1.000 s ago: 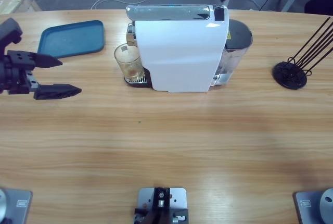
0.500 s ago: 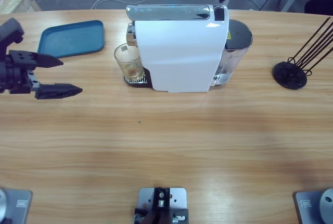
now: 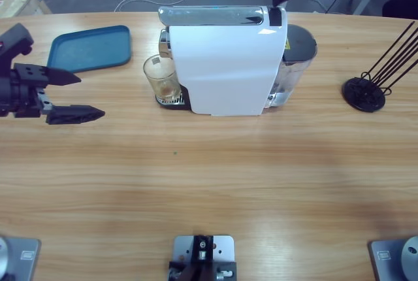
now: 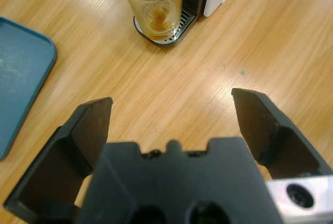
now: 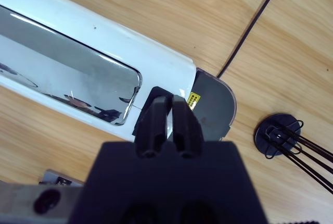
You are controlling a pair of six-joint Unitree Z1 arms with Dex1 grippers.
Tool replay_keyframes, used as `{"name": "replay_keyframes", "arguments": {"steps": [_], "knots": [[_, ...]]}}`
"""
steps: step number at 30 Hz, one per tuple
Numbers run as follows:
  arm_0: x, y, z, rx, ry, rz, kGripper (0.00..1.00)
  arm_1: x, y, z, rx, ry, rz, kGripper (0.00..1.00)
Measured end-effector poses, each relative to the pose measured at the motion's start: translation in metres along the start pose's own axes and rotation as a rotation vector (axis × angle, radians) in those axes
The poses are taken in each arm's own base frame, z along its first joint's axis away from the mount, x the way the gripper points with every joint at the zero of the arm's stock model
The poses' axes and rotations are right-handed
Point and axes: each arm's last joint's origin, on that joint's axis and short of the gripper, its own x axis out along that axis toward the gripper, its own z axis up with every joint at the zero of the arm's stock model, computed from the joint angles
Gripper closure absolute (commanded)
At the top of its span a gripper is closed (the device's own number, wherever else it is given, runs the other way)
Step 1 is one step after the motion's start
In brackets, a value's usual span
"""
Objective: Pour coffee
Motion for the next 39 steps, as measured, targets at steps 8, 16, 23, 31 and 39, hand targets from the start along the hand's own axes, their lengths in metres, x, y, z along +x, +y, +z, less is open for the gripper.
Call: {"name": "replay_keyframes", "arguments": {"steps": [8, 16, 23, 31, 39], "knots": [[0.0, 0.0, 0.0, 0.0, 0.0, 0.0, 0.0, -0.027, -0.001, 0.003, 0.005, -0.095, 0.015, 0.0], [0.0, -0.002, 0.001, 0.006, -0.001, -0.006, 0.0, -0.057, 0.002, -0.005, -0.005, -0.157, 0.031, 0.0], [0.001, -0.003, 0.001, 0.007, -0.001, -0.009, 0.0, -0.045, 0.006, -0.008, -0.006, -0.107, 0.02, 0.0], [0.001, -0.003, 0.001, 0.007, -0.001, -0.01, 0.0, -0.038, 0.006, -0.01, 0.001, -0.075, 0.013, 0.0], [0.001, -0.005, 0.002, 0.016, -0.001, -0.019, 0.004, -0.033, 0.005, -0.013, 0.022, -0.048, -0.004, 0.0]]}}
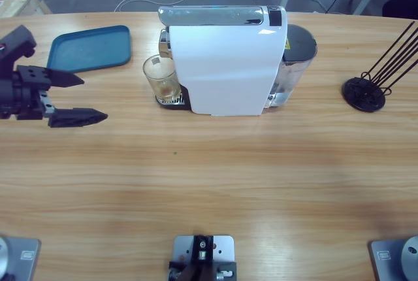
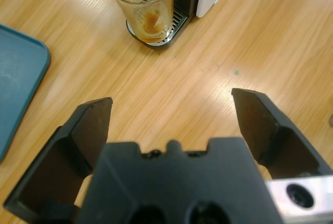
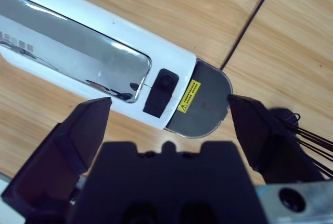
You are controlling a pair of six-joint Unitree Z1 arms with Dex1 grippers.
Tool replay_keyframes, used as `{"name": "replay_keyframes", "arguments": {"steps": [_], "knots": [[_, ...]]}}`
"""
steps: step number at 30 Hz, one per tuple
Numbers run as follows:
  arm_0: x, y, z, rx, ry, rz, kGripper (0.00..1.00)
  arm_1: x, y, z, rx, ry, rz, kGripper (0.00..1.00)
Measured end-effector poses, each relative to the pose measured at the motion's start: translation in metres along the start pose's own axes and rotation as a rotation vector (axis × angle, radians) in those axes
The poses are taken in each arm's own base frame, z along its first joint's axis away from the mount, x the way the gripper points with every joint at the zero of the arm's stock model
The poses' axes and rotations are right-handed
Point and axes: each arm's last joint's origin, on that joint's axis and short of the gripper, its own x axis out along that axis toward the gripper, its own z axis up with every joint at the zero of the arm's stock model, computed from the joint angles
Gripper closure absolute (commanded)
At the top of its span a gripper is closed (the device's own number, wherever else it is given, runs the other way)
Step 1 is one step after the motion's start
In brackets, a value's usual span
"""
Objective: Pour coffee
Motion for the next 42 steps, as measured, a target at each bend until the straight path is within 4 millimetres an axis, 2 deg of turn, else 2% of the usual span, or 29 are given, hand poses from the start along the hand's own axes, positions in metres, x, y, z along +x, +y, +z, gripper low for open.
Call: {"name": "replay_keyframes", "arguments": {"steps": [4, 11, 37, 39, 42], "knots": [[0.0, -0.001, 0.0, 0.004, 0.0, -0.004, 0.004, 0.002, -0.001, -0.003, 0.003, 0.015, -0.016, 0.0], [0.001, -0.002, -0.001, 0.004, 0.004, -0.007, 0.005, -0.017, -0.004, -0.007, 0.012, -0.02, -0.016, 0.0], [0.0, -0.009, -0.005, 0.019, 0.009, -0.026, 0.004, -0.021, -0.004, -0.008, 0.055, -0.029, -0.019, 0.0], [0.0, -0.009, -0.006, 0.019, 0.011, -0.026, 0.005, -0.025, -0.004, -0.009, 0.058, -0.04, -0.016, 0.0], [0.0, -0.009, -0.007, 0.019, 0.009, -0.026, 0.004, -0.045, -0.006, -0.014, 0.061, -0.082, -0.006, 0.0]]}}
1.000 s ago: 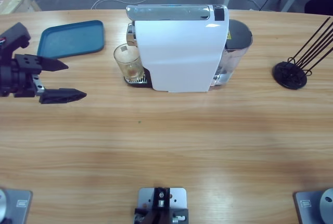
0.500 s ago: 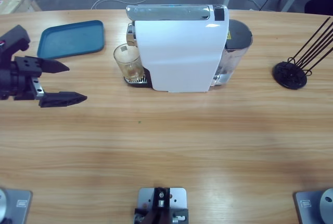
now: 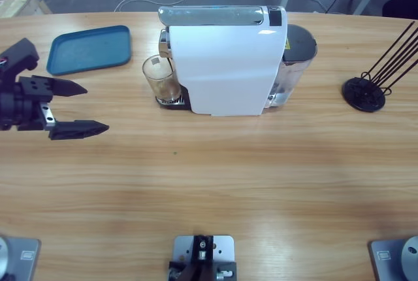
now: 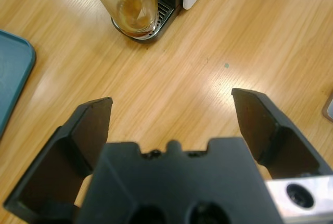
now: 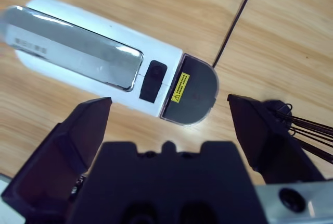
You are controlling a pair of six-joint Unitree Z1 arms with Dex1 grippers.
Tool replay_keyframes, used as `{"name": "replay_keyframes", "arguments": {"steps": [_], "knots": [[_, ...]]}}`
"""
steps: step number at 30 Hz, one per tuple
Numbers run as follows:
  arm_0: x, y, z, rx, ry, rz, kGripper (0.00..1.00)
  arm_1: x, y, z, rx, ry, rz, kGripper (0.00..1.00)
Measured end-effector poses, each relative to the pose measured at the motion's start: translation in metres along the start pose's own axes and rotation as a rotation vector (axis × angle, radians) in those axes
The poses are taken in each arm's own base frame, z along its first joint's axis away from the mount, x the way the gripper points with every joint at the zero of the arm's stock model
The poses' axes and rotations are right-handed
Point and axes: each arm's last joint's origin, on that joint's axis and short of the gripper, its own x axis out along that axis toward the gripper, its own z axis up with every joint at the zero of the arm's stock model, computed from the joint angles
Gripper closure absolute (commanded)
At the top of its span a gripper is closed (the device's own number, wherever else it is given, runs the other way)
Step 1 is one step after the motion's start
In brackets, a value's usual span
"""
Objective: Pour coffee
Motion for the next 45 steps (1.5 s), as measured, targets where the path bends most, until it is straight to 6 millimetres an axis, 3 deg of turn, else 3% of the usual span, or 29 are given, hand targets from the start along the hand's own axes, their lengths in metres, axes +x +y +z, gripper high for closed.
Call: {"name": "replay_keyframes", "arguments": {"steps": [4, 6, 11, 16, 20, 24, 28, 33, 45], "knots": [[-0.001, 0.0, 0.0, 0.001, -0.003, 0.001, 0.004, -0.035, -0.001, -0.015, -0.002, -0.044, 0.021, 0.0], [-0.003, -0.001, 0.0, 0.003, -0.01, 0.004, 0.004, -0.042, -0.001, -0.028, -0.004, -0.029, 0.015, 0.0], [-0.013, -0.004, 0.001, 0.014, -0.044, 0.016, 0.004, -0.047, -0.002, -0.062, -0.015, -0.024, 0.019, 0.0], [-0.015, -0.004, 0.001, 0.016, -0.053, 0.018, 0.004, -0.05, -0.014, -0.114, -0.026, -0.07, 0.052, 0.012], [-0.015, -0.004, 0.001, -0.006, -0.054, 0.018, 0.004, -0.044, -0.023, -0.154, -0.03, -0.138, 0.125, 0.003], [-0.015, -0.004, 0.001, -0.011, -0.054, 0.018, 0.006, -0.017, -0.029, -0.187, -0.042, -0.172, 0.154, 0.0], [-0.016, -0.004, 0.004, -0.009, -0.063, 0.021, 0.009, -0.01, -0.038, -0.22, -0.07, -0.263, 0.176, 0.0], [-0.017, -0.003, 0.006, -0.007, -0.067, 0.022, 0.008, -0.012, -0.045, -0.238, -0.078, -0.308, 0.193, 0.0], [-0.017, -0.004, 0.005, -0.009, -0.065, 0.021, 0.009, -0.018, -0.049, -0.249, -0.075, -0.347, 0.206, 0.0]]}}
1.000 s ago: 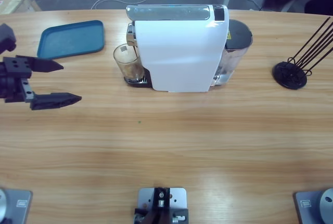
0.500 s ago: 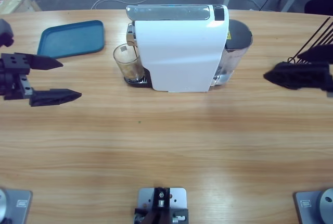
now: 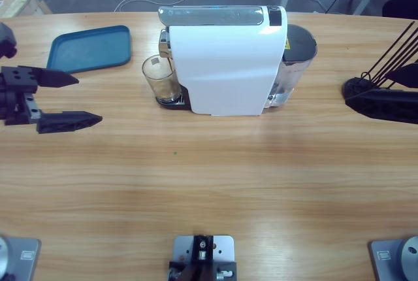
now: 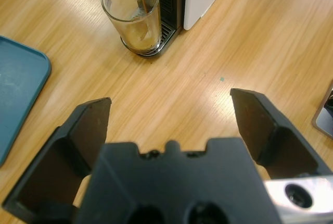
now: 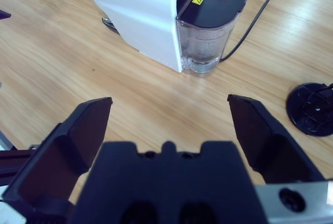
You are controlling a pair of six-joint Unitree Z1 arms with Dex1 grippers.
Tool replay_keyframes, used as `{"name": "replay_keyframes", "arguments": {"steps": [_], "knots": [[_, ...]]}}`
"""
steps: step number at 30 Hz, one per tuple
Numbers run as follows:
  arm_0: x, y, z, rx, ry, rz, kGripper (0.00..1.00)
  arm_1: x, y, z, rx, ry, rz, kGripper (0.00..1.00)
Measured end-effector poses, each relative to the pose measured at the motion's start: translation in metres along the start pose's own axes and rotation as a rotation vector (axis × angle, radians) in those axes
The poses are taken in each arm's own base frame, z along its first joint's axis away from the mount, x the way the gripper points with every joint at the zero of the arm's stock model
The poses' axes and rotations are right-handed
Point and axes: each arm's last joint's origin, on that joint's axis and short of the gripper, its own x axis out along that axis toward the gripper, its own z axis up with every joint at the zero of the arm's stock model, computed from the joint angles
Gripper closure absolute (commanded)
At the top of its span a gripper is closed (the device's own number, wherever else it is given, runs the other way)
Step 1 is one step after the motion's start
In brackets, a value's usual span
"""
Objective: Pour coffee
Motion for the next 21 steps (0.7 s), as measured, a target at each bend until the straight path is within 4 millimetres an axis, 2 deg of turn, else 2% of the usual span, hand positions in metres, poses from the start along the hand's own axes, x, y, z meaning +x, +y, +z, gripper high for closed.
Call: {"name": "replay_keyframes", "arguments": {"steps": [9, 21], "knots": [[0.0, 0.0, 0.0, 0.0, 0.0, 0.0, 0.009, 0.001, 0.0, 0.0, 0.0, -0.007, 0.002, 0.0], [0.0, 0.0, 0.0, 0.0, 0.0, 0.0, 0.009, 0.007, -0.001, -0.012, -0.001, 0.04, 0.021, 0.0]]}}
